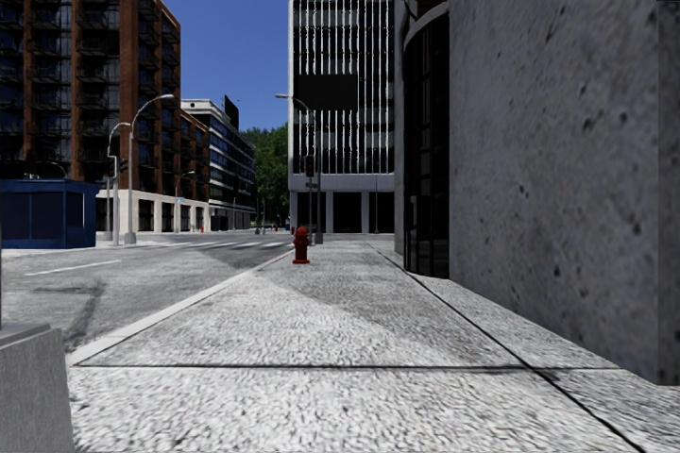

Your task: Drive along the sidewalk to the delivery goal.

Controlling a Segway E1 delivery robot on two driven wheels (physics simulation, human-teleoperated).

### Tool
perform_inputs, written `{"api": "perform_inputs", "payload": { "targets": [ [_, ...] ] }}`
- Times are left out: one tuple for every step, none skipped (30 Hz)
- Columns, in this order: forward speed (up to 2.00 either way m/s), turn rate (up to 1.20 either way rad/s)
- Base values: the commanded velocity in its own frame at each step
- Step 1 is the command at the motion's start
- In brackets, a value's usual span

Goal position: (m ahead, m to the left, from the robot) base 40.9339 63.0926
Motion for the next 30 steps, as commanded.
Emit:
{"api": "perform_inputs", "payload": {
  "targets": [
    [1.69,0.0],
    [1.69,0.0],
    [1.69,0.0],
    [1.69,0.0],
    [1.69,0.0],
    [1.69,0.0],
    [1.69,0.0],
    [1.69,0.0],
    [1.69,0.0],
    [1.69,0.0],
    [1.69,-0.48],
    [1.69,-0.48],
    [1.69,-0.6],
    [1.69,-0.87],
    [1.69,-0.98],
    [1.69,-0.98],
    [1.69,0.0],
    [1.69,0.0],
    [1.69,0.0],
    [1.69,0.0],
    [1.69,0.0],
    [1.69,0.0],
    [1.69,0.0],
    [1.69,0.0],
    [1.69,0.0],
    [1.69,0.0],
    [1.69,0.0],
    [1.69,0.0],
    [1.69,0.0],
    [1.69,0.0]
  ]
}}
